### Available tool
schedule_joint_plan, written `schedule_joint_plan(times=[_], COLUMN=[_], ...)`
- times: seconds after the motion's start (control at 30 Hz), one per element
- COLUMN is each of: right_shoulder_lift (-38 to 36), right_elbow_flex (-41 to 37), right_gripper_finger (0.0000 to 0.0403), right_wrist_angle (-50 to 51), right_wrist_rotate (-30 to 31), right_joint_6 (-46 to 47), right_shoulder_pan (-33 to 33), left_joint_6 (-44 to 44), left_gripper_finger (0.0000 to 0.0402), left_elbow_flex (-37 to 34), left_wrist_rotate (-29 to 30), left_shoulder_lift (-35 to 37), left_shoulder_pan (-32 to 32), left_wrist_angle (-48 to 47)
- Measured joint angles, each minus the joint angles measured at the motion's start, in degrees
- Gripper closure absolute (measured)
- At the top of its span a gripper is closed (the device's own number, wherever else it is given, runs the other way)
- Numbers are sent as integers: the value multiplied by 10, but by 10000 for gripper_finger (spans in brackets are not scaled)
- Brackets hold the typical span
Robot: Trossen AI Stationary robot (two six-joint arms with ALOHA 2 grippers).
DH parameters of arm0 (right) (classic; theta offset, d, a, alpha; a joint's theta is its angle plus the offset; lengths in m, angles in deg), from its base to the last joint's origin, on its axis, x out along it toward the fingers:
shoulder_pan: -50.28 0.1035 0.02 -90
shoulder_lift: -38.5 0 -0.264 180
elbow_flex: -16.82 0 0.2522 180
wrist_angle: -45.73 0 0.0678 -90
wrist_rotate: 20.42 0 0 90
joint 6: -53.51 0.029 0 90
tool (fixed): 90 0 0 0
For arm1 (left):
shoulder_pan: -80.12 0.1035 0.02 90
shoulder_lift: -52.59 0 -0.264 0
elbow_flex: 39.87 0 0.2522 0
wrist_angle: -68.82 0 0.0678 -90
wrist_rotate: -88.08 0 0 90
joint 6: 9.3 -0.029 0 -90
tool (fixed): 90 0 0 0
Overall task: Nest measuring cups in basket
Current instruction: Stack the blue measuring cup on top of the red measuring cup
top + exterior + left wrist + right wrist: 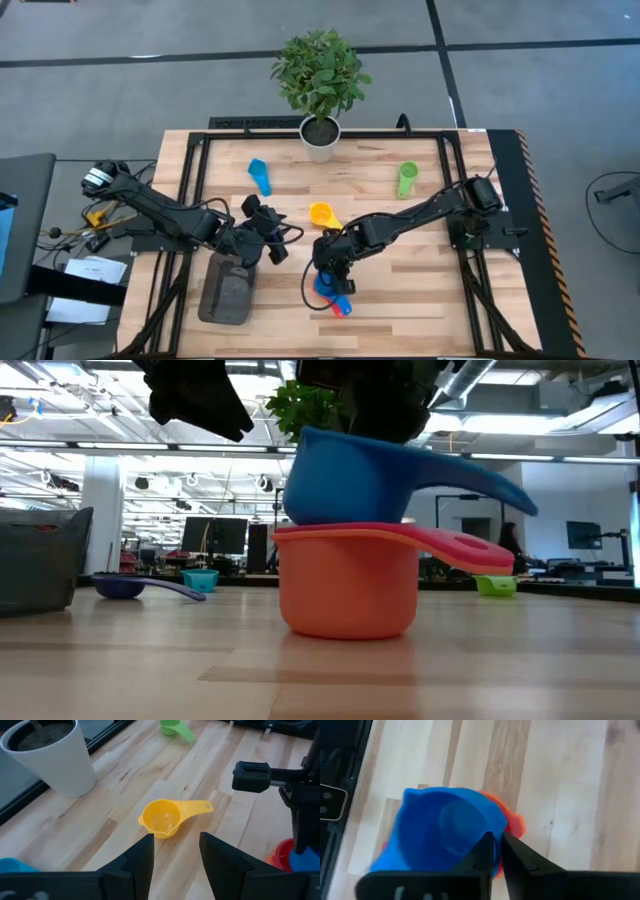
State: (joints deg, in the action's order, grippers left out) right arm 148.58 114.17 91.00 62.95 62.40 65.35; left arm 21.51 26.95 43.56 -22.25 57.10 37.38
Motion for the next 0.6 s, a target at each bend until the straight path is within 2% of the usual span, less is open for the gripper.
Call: schedule_joint_plan(times=[0.4, 0.6], right_shoulder_lift=[0, -8], right_elbow_flex=[0, -1], right_gripper_finger=[251, 236], right_wrist_angle=[25, 69], right_wrist_rotate=[-11, 23], right_joint_6=[98, 113], right_shoulder_pan=[-22, -16], left_joint_6=[18, 21], left_gripper_finger=[252, 252], left_elbow_flex=[0, 0], left_wrist_rotate=[0, 0], left_shoulder_lift=[0, -9], left_shoulder_pan=[0, -13], left_wrist_angle=[-11, -16])
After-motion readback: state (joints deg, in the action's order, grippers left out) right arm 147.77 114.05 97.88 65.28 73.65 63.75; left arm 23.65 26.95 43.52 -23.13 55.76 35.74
